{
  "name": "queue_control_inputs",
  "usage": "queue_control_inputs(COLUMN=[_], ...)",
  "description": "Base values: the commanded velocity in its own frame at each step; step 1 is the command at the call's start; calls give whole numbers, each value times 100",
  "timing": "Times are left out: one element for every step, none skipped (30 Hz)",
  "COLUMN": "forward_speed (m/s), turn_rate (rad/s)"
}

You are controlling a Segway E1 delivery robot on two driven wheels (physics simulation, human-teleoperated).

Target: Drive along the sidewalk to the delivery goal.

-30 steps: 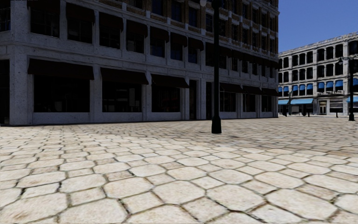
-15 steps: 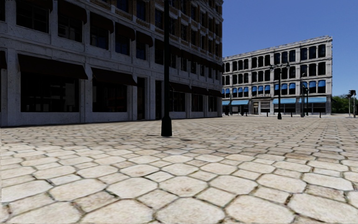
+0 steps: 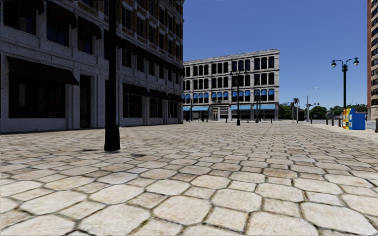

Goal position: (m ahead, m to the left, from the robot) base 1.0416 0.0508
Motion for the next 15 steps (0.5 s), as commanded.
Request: queue_control_inputs(forward_speed=[187,187,187,187,187,187,187,187,187,187,187,187,187,187,187], turn_rate=[0,0,0,0,0,0,0,0,0,0,0,0,0,0,0])
